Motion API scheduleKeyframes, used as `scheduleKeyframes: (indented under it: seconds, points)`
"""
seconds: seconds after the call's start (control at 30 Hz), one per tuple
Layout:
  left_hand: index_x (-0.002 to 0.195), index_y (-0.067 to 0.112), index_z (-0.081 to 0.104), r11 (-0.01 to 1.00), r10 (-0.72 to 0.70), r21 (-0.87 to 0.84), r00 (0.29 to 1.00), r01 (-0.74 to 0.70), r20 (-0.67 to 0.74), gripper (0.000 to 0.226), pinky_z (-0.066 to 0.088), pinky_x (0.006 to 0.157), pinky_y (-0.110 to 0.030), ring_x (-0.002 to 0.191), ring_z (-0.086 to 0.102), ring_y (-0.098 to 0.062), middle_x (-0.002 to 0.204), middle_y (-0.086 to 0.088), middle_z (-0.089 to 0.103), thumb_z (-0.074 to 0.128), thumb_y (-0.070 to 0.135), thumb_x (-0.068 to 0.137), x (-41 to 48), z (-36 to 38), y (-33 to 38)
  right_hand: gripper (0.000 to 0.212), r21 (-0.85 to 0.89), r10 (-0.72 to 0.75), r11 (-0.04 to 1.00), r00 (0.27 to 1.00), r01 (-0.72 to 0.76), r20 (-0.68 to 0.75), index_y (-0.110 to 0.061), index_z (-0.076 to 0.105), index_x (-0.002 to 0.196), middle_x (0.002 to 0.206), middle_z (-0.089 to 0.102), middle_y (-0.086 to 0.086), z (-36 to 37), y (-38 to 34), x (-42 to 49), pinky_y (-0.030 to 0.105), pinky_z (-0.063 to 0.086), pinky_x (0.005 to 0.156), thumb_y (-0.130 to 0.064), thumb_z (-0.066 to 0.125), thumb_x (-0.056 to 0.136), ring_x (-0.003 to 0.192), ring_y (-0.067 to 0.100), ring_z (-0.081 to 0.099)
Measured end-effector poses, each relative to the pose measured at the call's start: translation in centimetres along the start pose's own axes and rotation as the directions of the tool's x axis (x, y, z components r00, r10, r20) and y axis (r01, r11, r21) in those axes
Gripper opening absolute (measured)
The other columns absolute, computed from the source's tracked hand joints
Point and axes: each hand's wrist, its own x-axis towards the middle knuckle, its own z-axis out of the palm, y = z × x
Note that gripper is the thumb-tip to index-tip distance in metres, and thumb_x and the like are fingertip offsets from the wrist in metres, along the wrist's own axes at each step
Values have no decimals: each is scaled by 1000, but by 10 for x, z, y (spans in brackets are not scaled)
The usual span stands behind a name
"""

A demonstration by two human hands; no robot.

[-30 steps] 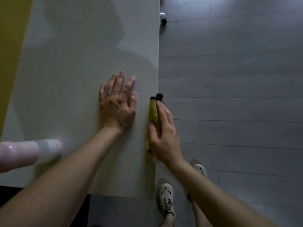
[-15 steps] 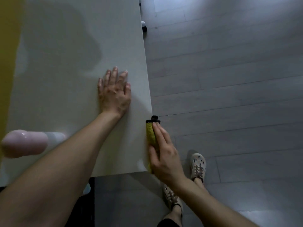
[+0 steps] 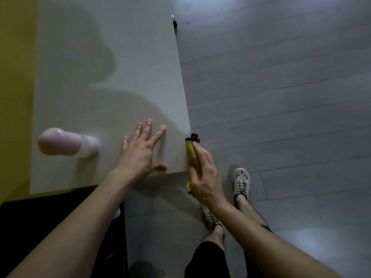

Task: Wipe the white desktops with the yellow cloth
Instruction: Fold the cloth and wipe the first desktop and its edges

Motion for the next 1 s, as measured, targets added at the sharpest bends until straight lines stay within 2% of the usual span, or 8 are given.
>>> scheduleKeyframes:
  seconds: [0.17, 0.27, 0.37, 0.53, 0.7, 0.8, 0.87, 1.0]
  points:
    - [167, 54, -9, 1000, -5, 2, 1000, 5, -14, 127, 12, 133, -65, 167, -16, -24, 178, 7, -26, 82, 69, 80, 3, 2, 0, 68, -13, 15, 1000, 999, -15, 29, -32, 36, 168, 165, 43, -8, -7, -8, 39, 47, 49, 116, -30, 57, 104, 141, 17, 52]
    - [168, 54, -7, 1000, -7, 1, 1000, 7, -18, 126, 11, 133, -64, 167, -14, -23, 179, 7, -23, 82, 68, 80, 4, 1, 1, 64, -43, 33, 999, 999, -33, -3, -28, 37, 169, 166, 45, 1, -3, -26, 116, 42, 45, 116, -25, 58, 108, 143, 23, 51]
    - [168, 54, -6, 1000, -13, 1, 1000, 13, -26, 126, 11, 133, -65, 167, -13, -23, 179, 8, -22, 83, 67, 80, 5, 4, 0, 66, -93, 43, 995, 999, -46, -29, -29, 37, 169, 167, 45, 2, -1, -31, 153, 48, 41, 123, -25, 59, 107, 148, 26, 49]
    - [168, 53, -5, 999, -23, -35, 1000, 23, -14, 125, 6, 133, -67, 166, -17, -25, 178, 8, -24, 83, 64, 80, 7, 5, 1, 67, -32, 52, 998, 999, -52, 16, -32, 36, 168, 165, 45, -2, -5, -11, 34, 40, 44, 117, -22, 62, 107, 142, 20, 52]
    - [169, 52, -2, 999, -18, -29, 1000, 18, -12, 125, 8, 132, -68, 167, -14, -24, 179, 7, -21, 84, 64, 79, 11, 6, 0, 67, -112, 154, 985, 951, -128, 267, -44, 50, 157, 139, 61, -20, -68, 14, -67, 42, 54, 111, -22, 76, 99, 126, 8, 61]
    - [170, 48, 4, 999, -46, -16, 999, 45, -23, 117, 16, 132, -63, 168, -7, -23, 181, 3, -13, 83, 62, 85, 2, 7, 6, 72, -213, 271, 949, 948, -233, 166, -35, 47, 160, 141, 61, -9, -113, -4, -64, 39, 54, 105, -30, 80, 96, 125, 16, 62]
    - [171, 41, 18, 995, -74, -68, 996, 70, -56, 102, 21, 133, -57, 168, 1, -23, 182, -3, 0, 80, 56, 91, -9, 18, 14, 70, -263, 271, 935, 958, -239, 94, -27, 51, 155, 144, 59, -2, -135, -17, -52, 42, 54, 107, -31, 82, 93, 125, 17, 59]
    - [162, 33, 43, 980, -59, -195, 992, 37, -108, 73, 19, 133, -49, 167, 12, -24, 180, -6, 19, 72, 51, 98, -69, 57, 33, 54, -287, 202, 943, 974, -166, 99, -25, 63, 141, 128, 68, 0, -176, -66, -35, 47, 60, 99, -25, 82, 91, 113, 21, 68]
